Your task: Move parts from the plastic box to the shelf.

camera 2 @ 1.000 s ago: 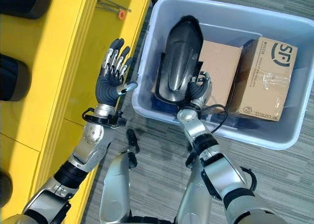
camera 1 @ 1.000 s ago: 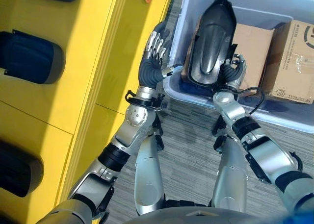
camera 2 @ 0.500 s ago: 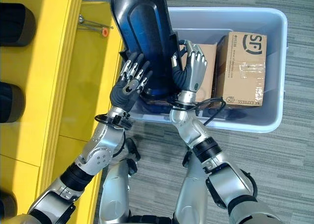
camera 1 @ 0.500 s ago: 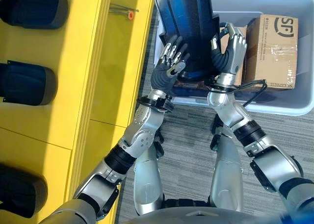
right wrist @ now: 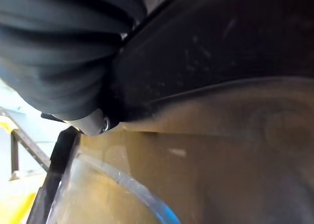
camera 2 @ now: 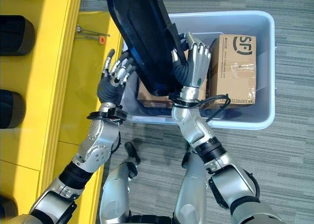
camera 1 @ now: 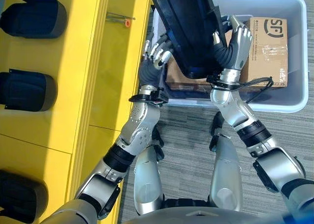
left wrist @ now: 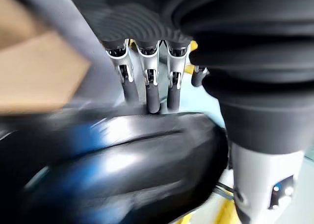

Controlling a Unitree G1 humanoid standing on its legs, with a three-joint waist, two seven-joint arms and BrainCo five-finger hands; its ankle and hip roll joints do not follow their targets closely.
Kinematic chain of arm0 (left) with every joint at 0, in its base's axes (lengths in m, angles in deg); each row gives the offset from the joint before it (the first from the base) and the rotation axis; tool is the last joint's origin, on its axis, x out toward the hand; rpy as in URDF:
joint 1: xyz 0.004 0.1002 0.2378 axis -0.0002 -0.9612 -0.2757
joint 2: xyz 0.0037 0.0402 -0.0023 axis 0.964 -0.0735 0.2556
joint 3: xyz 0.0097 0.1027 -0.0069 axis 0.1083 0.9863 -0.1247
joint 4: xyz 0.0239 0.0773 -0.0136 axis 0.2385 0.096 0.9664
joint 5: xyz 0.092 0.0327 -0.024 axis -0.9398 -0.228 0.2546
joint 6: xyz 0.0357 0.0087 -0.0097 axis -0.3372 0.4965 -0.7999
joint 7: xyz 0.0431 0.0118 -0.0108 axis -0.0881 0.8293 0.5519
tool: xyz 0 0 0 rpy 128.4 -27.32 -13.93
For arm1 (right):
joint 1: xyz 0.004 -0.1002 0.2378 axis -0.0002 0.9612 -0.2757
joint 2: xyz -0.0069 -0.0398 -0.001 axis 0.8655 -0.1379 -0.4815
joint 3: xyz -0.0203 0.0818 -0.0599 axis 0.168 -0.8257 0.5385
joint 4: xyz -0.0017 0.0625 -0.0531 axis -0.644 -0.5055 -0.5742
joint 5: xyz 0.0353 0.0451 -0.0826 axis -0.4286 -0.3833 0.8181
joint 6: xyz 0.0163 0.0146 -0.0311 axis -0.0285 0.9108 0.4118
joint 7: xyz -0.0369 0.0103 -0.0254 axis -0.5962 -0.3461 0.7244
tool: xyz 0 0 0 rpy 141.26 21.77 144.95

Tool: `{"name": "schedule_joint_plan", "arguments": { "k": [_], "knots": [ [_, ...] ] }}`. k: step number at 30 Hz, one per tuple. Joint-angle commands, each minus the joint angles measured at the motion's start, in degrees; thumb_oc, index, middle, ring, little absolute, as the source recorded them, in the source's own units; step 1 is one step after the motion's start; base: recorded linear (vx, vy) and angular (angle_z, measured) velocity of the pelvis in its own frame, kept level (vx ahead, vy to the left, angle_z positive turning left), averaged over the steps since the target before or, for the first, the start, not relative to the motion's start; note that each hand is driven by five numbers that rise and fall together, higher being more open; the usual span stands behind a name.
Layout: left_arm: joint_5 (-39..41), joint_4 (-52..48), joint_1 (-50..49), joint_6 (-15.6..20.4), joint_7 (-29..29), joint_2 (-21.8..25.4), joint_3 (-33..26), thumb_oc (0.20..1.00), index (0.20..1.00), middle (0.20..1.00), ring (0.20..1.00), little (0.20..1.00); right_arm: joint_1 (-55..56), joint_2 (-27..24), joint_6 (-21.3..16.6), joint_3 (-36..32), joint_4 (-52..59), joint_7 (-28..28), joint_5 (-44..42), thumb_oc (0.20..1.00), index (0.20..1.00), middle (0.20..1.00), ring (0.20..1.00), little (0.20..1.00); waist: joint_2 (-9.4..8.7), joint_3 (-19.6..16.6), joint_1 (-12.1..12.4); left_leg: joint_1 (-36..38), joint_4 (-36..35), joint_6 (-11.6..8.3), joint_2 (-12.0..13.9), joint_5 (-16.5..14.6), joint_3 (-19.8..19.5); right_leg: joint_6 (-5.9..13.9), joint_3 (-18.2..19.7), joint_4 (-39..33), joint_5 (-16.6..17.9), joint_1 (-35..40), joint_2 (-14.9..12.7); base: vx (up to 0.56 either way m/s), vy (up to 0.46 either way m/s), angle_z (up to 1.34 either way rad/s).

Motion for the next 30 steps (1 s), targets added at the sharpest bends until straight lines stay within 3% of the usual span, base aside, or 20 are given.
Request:
{"name": "schedule_joint_plan", "arguments": {
  "k": [1,10,11,13,16,20,21,26,30],
  "knots": [
    [-13.3,-9.6,1.3,9.8,-6.0,3.3,-2.3,1.000,1.000,1.000,1.000,1.000,-4.2,1.1,-1.9,-2.3,5.8,4.3,-1.3,0.200,0.200,0.200,0.200,0.200,0.05,0.0,1.5,-0.9,1.2,1.10,-2.0,-2.0,-0.5,2.90,-4.2,6.9,-10.5,4.2,-1.0,0.00,-0.062,0.10],
    [-28.1,-10.7,1.9,18.8,-20.4,4.9,-7.9,1.000,1.000,1.000,1.000,1.000,-4.2,1.0,-0.5,-2.7,1.7,8.1,-5.8,0.200,0.200,0.200,0.200,0.200,-0.80,0.0,3.1,-1.4,2.4,1.08,-2.2,-2.7,-2.5,2.69,-5.0,8.0,-11.2,4.7,-1.6,0.00,-0.051,0.10],
    [-26.6,-10.7,1.6,16.8,-19.4,4.5,-8.2,1.000,1.000,1.000,1.000,1.000,-4.7,1.0,-1.1,-2.7,0.9,8.4,-6.1,0.200,0.200,0.200,0.200,0.200,-0.89,0.0,3.2,-1.4,2.6,1.00,-2.1,-2.7,-2.7,2.69,-5.0,8.0,-11.2,4.8,-1.6,0.01,-0.012,0.03],
    [-20.1,-8.8,2.3,7.5,-10.6,3.1,-6.7,1.000,1.000,1.000,1.000,1.000,-5.8,1.5,-2.9,-2.1,2.8,6.9,-3.8,0.200,0.200,0.200,0.200,0.200,-1.41,0.0,2.9,-1.8,3.0,1.01,-1.7,-2.7,-2.7,2.91,-4.8,8.2,-11.1,4.5,-1.4,0.00,0.000,0.00],
    [-14.1,-8.2,1.9,2.8,-4.1,2.5,-4.7,1.000,1.000,1.000,1.000,1.000,-5.9,1.6,-4.7,-2.4,6.4,3.9,-0.4,0.200,0.200,0.200,0.200,0.200,-1.62,0.0,2.5,-2.0,2.9,1.03,-1.7,-2.6,-2.6,3.11,-4.6,8.0,-10.9,4.4,-1.0,0.00,0.000,0.00],
    [-9.2,-8.6,0.8,-0.5,1.7,1.5,-1.4,1.000,1.000,1.000,1.000,1.000,-5.1,1.9,-5.4,-2.3,12.6,1.9,3.7,0.200,0.200,0.200,0.200,0.200,-1.69,0.0,1.9,-1.3,2.1,0.96,-1.6,-2.3,-1.9,3.43,-4.5,7.5,-10.5,4.6,-0.8,0.00,0.012,-0.01],
    [-2.7,-8.9,0.1,-0.4,4.0,0.9,1.5,1.000,1.000,1.000,1.000,1.000,-4.8,1.7,-7.0,-2.1,16.6,2.3,0.5,0.200,0.200,0.200,0.200,0.200,-1.76,0.0,1.1,0.3,1.2,0.88,-1.3,-2.0,-0.9,3.56,-4.3,7.0,-10.4,5.6,-0.6,-0.01,0.039,-0.03],
    [0.1,-10.1,-0.6,-0.9,4.7,0.7,2.1,1.000,1.000,1.000,1.000,1.000,-4.1,1.5,-10.5,-3.6,21.3,1.3,-2.2,0.200,0.200,0.200,0.200,0.200,-1.89,0.0,0.5,2.2,0.7,0.81,-1.3,-2.1,-0.4,3.52,-3.9,6.5,-10.7,7.1,-0.2,0.00,0.005,-0.02],
    [0.0,-11.2,-1.7,-2.5,3.2,0.8,1.8,1.000,1.000,1.000,1.000,1.000,-3.1,1.5,-12.5,-4.8,27.2,-3.2,-4.8,0.200,0.200,0.200,0.200,0.200,-2.11,0.0,0.0,4.8,0.4,0.86,-1.3,-2.4,-0.1,3.23,-3.6,6.8,-11.4,9.1,0.0,0.03,-0.027,-0.07]
  ]
}}
